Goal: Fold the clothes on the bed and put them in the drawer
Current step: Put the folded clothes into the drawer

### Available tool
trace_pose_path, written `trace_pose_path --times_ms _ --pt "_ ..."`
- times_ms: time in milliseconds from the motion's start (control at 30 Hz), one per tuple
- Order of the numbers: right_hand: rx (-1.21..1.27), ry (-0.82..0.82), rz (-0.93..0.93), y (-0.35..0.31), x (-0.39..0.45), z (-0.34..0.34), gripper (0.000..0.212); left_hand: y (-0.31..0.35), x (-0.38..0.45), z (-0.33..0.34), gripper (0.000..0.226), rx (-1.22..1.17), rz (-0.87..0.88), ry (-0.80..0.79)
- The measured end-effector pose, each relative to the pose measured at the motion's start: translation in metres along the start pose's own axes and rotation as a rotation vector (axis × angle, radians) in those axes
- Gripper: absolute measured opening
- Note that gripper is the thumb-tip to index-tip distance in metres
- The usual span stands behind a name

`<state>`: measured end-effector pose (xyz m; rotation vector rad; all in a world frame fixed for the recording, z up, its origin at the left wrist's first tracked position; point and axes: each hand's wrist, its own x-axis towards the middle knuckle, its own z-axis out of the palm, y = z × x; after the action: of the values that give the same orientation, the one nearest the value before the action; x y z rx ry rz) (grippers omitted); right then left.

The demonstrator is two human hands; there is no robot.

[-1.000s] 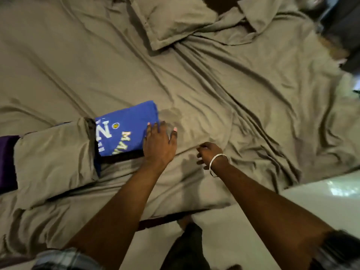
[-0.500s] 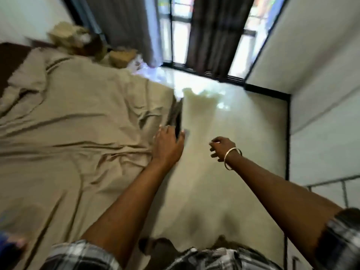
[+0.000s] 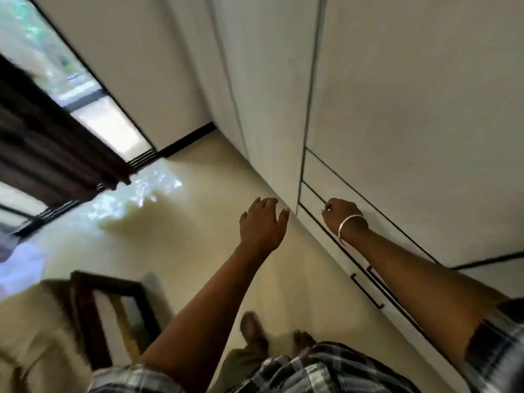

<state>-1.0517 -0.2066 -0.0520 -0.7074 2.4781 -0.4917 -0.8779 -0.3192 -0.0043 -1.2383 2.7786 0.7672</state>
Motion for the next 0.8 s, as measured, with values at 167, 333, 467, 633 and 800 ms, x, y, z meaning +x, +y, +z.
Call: trace_pose_path --times_ms 167,333,467,633,800 --pt "-0.060 0.194 0.194 0.091 -0.014 -0.025 0.025 0.080 0.042 0.044 0.049 0.074 0.252 -0.230" --pt "-0.116 0.215 0.383 0.158 -0.045 -0.020 0.030 0.130 0.057 0.087 0.047 0.111 0.522 -0.416" --pt "-0.033 0.140 0.592 0.179 -0.057 -0.004 0.040 0.147 0.062 0.113 0.053 0.168 0.698 -0.490" --pt "0.187 -0.061 0.754 0.197 -0.051 0.018 0.068 0.155 0.077 0.136 0.058 0.253 0.824 -0.515" --pt "0.084 -0.178 0.745 0.211 -0.043 0.032 0.074 0.160 0.091 0.153 0.062 0.334 0.894 -0.523"
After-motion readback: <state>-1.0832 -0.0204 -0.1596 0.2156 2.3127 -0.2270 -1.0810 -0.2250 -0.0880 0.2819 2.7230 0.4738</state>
